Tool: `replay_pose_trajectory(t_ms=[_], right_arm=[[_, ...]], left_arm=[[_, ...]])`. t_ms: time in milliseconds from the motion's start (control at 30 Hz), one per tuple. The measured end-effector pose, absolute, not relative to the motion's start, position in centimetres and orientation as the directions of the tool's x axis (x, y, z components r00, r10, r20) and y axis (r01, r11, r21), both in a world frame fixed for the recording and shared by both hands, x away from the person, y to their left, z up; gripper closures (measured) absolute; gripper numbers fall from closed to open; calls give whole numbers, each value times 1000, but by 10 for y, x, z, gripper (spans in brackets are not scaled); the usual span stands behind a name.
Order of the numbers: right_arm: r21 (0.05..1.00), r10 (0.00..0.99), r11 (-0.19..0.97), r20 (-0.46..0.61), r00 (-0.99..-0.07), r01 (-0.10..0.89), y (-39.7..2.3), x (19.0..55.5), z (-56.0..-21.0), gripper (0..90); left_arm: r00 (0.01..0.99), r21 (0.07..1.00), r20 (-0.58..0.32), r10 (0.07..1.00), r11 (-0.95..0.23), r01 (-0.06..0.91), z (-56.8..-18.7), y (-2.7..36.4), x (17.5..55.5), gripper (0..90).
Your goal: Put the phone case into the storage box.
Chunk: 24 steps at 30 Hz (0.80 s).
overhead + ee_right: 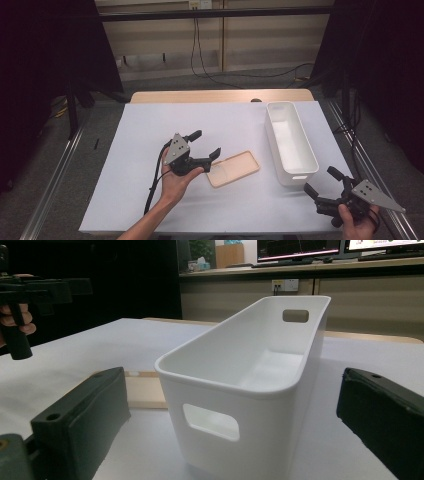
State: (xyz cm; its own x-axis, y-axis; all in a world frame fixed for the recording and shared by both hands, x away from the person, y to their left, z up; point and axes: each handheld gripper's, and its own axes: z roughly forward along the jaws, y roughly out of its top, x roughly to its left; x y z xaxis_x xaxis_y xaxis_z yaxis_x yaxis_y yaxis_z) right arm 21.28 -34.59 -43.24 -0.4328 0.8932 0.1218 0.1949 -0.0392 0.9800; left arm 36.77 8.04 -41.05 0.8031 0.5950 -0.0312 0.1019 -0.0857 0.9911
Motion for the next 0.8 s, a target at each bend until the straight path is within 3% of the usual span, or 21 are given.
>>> replay_pose_trajectory(t_ms=[433,567,800], right_arm=[[980,892,-35,119,-437,194,-346,212,-432,1],[980,892,-35,118,-437,194,-346,212,-432,1],[980,891,-32,117,-438,196,-346,212,-432,1]], left_arm=[[849,982,-45,526,-132,134,-422,70,376,361],[862,980,-58,504,-136,145,-423,70,376,515],[895,973,-80,439,-161,166,-421,65,376,706]])
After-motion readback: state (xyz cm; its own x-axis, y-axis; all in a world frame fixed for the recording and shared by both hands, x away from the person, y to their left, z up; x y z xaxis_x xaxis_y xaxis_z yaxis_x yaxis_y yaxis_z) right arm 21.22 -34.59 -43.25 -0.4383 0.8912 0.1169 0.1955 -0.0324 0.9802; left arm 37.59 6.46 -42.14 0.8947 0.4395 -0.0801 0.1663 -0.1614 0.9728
